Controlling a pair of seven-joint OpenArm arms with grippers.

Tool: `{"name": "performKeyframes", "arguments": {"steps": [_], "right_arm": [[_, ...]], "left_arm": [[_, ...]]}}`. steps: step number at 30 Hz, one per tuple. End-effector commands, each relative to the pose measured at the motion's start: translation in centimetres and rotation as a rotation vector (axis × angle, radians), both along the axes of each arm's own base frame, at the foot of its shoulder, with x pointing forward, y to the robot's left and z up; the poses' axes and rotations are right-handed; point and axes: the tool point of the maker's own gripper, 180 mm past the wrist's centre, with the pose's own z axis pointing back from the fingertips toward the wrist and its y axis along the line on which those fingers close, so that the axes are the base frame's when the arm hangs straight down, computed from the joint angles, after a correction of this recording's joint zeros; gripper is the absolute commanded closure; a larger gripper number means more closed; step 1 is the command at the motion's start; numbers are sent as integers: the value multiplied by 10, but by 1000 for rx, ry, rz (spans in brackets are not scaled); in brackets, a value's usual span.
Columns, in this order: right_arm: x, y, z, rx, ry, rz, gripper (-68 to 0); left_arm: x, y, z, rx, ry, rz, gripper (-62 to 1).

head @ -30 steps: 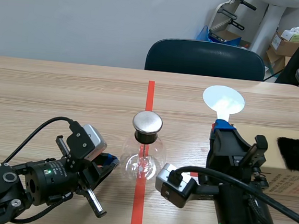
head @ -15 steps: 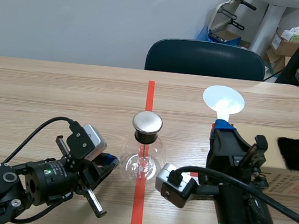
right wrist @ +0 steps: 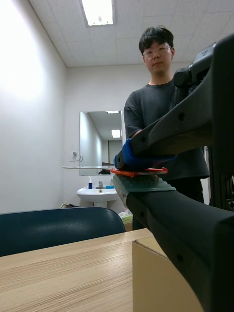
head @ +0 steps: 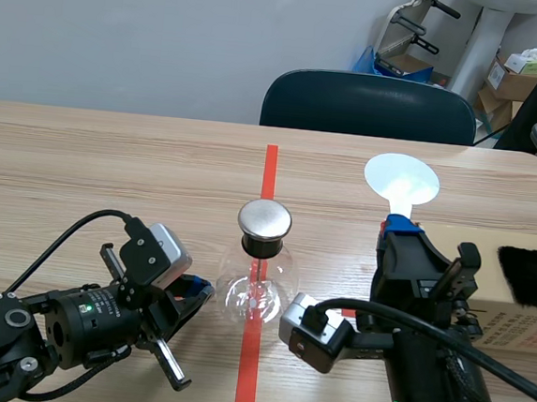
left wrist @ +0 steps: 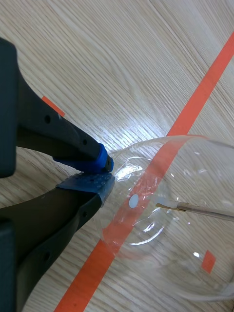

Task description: Do the electroscope experiment

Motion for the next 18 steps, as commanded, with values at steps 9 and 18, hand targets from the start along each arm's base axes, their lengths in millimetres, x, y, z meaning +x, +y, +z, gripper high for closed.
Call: {"name": "performKeyframes", "arguments": {"steps": [9,18], "right_arm": [[2,-1,14,48,-59,-2,-10],[2,-1,14,47,-59,1,-10]], "left_arm": [[0,-8,6,-31,-9,-3,-31],[0,-8,6,-29,-7,-3,-31]]}}
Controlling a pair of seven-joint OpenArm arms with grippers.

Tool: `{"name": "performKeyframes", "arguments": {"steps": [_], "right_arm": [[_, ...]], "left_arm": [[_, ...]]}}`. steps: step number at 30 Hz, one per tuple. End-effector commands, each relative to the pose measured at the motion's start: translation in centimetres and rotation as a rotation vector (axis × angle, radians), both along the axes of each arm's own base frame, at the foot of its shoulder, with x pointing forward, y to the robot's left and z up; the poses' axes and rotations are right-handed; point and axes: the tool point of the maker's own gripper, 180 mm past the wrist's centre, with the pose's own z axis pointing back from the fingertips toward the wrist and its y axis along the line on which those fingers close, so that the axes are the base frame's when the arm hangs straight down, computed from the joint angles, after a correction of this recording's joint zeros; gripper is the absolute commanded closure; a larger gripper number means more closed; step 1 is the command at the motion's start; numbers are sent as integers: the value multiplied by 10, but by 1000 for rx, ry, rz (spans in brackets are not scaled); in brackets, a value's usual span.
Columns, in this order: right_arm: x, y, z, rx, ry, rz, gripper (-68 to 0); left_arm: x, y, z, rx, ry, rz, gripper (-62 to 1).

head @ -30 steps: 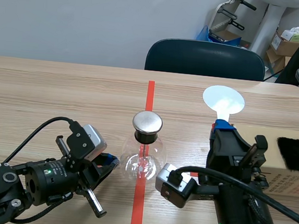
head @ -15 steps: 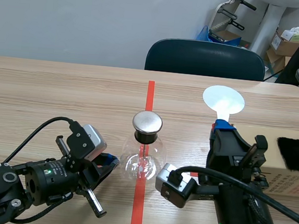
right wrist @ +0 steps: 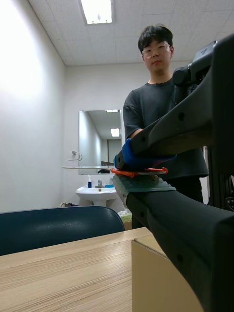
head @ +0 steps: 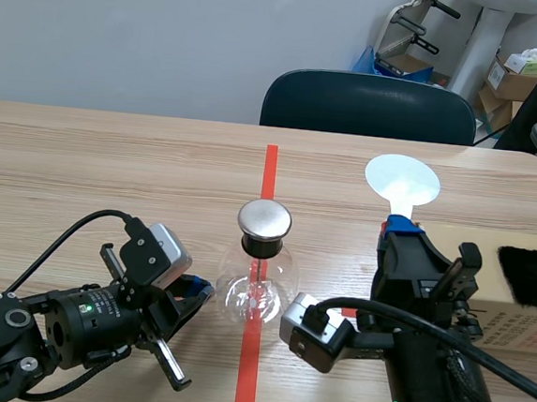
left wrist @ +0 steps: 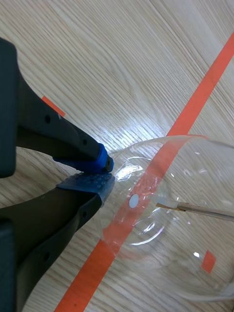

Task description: Do the electroscope experiment

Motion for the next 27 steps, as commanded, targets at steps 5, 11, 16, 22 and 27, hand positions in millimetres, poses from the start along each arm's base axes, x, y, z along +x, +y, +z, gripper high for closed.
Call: {"name": "performKeyframes", "arguments": {"steps": [5,11,16,22,27], "right_arm": [[2,0,15,43,-63,5,-10],[2,0,15,43,-63,5,-10],[2,0,15,43,-63,5,-10],[2,0,15,43,-63,5,-10],[2,0,15,43,-63,5,-10]], "left_arm": [[0,-7,2,-13,8,0,-31],[0,-7,2,-12,9,0,-31],[0,-7,2,-12,8,0,-31],[0,-7,2,-12,8,0,-31],[0,-7,2,-14,6,0,-31]]}}
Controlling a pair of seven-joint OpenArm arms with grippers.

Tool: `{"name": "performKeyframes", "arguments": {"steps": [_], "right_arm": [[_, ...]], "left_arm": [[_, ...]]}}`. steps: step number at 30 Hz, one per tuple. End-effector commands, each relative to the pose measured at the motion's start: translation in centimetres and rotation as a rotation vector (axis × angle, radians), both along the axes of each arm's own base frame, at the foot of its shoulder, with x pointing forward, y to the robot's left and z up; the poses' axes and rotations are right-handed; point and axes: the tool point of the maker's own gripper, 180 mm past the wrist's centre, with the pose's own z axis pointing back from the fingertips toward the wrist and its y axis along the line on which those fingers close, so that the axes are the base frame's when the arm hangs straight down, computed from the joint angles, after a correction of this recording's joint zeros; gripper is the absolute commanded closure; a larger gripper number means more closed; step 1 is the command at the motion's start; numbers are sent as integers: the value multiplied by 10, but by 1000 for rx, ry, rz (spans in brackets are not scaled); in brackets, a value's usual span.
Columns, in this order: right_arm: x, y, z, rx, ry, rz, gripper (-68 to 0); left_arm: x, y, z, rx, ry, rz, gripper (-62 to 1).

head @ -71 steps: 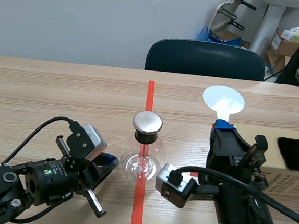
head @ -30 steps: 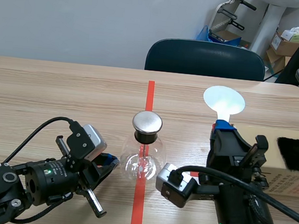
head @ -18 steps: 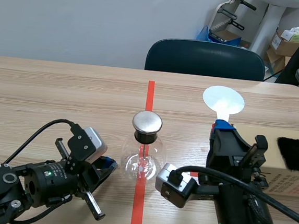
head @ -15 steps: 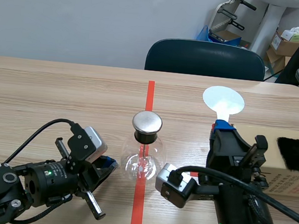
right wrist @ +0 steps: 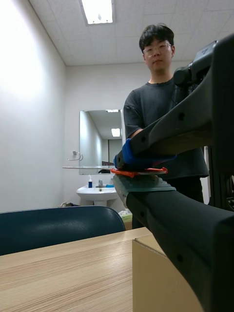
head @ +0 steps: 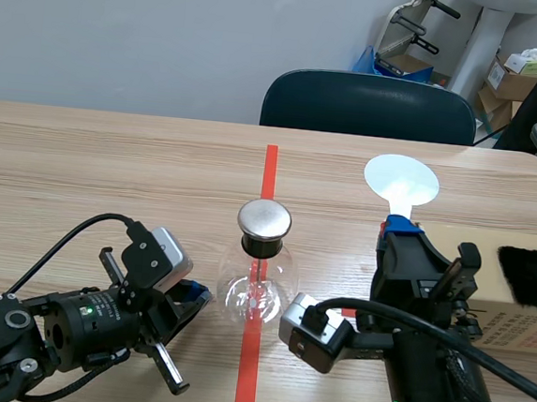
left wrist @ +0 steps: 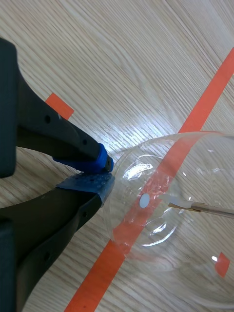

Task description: Do the electroscope experiment

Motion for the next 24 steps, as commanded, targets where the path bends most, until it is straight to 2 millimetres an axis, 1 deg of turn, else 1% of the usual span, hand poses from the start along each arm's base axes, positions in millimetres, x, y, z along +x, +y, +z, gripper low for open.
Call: {"name": "performKeyframes", "arguments": {"steps": [1,6,15,24], "right_arm": [[2,-1,15,43,-63,2,-10],[0,9,15,33,-63,57,-10],[-13,47,13,-5,-64,277,-10],[-30,76,11,-37,-64,460,-10]], "left_arm": [[2,-9,9,-40,-20,-4,-31],[2,-10,10,-45,-24,-5,-31],[2,-9,10,-44,-23,-5,-31],[-8,-11,10,-82,-29,-9,-31]]}}
